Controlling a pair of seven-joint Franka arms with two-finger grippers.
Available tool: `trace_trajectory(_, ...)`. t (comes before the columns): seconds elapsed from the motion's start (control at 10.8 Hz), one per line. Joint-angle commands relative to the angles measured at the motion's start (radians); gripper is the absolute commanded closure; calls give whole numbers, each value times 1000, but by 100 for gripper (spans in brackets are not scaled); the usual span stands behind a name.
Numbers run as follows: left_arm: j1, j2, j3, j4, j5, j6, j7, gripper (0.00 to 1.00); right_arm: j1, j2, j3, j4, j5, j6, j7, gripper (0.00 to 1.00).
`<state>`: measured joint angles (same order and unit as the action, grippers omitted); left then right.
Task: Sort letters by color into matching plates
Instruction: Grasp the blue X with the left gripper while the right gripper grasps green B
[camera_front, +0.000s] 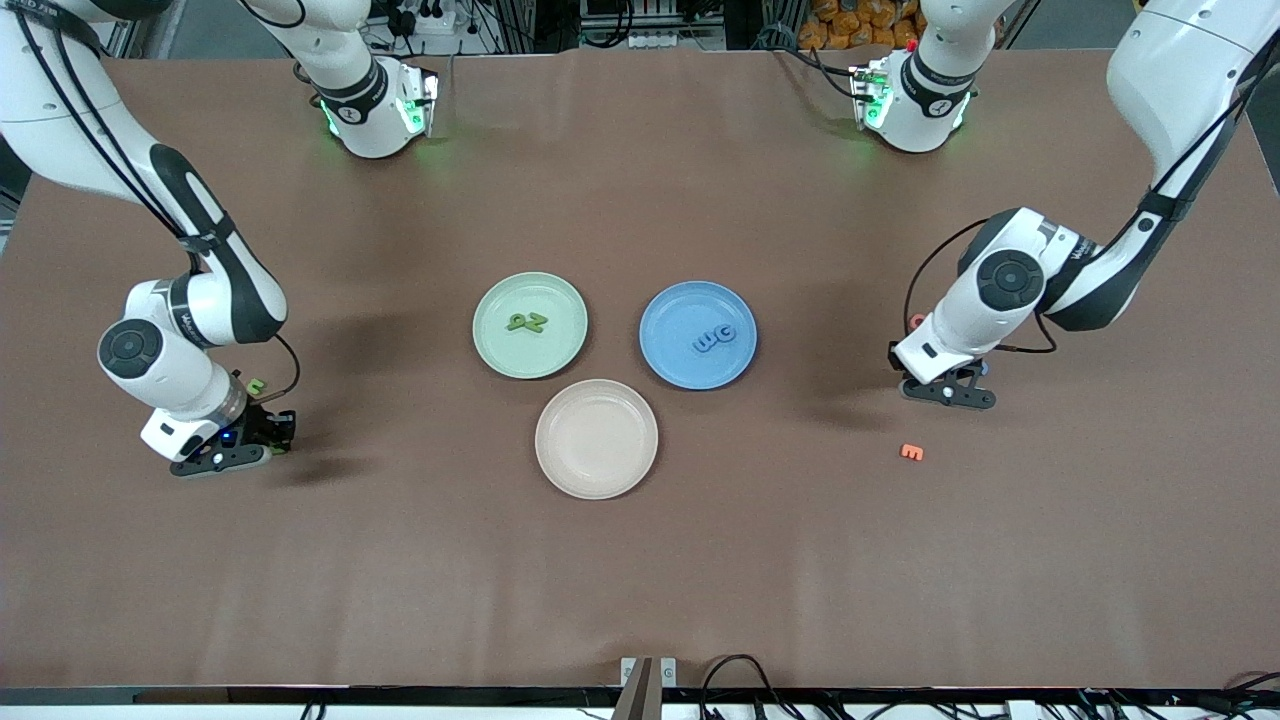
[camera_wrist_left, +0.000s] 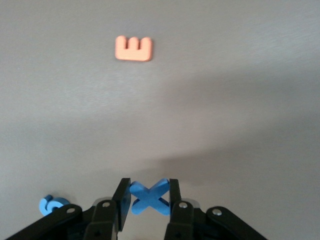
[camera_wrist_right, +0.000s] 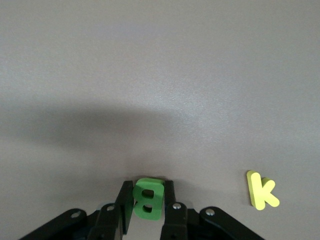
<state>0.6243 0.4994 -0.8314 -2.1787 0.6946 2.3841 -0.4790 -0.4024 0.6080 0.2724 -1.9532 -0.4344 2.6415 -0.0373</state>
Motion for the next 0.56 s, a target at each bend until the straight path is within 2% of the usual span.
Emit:
trace_trajectory(0.0, -124, -12, -14, 91, -81, -149, -111, 100, -10, -48, 45, -10, -18, -98, 100, 90)
trace_trajectory(0.28, -205, -12, -14, 131, -133, -174, -208, 100, 19, -103, 99, -33, 15, -181, 253, 89)
trace_trajectory(0.46, -282, -4, -12, 152, -156, -174, -321, 100, 92, -138, 105, -38, 170, -234, 289, 89)
